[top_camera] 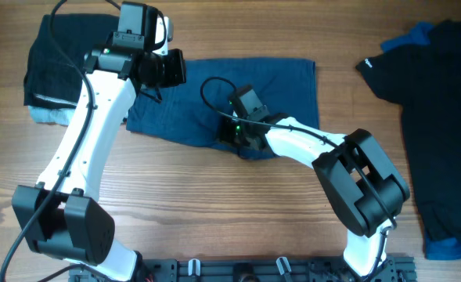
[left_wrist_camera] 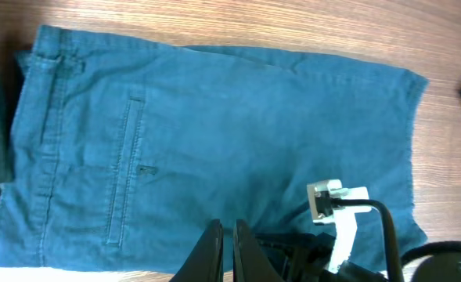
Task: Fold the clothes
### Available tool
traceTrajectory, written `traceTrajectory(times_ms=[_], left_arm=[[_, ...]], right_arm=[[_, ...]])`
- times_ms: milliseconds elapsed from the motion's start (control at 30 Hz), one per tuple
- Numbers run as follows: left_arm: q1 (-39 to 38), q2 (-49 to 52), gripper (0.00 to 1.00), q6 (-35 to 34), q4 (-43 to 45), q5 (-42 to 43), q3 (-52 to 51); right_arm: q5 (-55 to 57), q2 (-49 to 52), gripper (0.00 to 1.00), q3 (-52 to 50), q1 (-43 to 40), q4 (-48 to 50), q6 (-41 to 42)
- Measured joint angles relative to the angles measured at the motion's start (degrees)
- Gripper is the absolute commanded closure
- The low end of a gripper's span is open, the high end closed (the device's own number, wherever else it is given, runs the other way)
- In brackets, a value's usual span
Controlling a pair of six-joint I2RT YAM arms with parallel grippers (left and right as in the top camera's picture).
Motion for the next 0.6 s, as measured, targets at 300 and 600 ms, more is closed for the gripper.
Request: traceTrajectory(times_ms=[300,600], left_arm=[[2.7,3.3,0.78,-0.1,-1.9,-8.8,0.4],[3.0,6.3,0.34,-2.1,-3.4,-8.1,0.4]], right_arm=[[-2.5,-1.6,0.95,0.8,-4.6,-9.3,-0.8],[-0.9,-3.8,0.94,0.1,-16.3,-16.3,-7.7]])
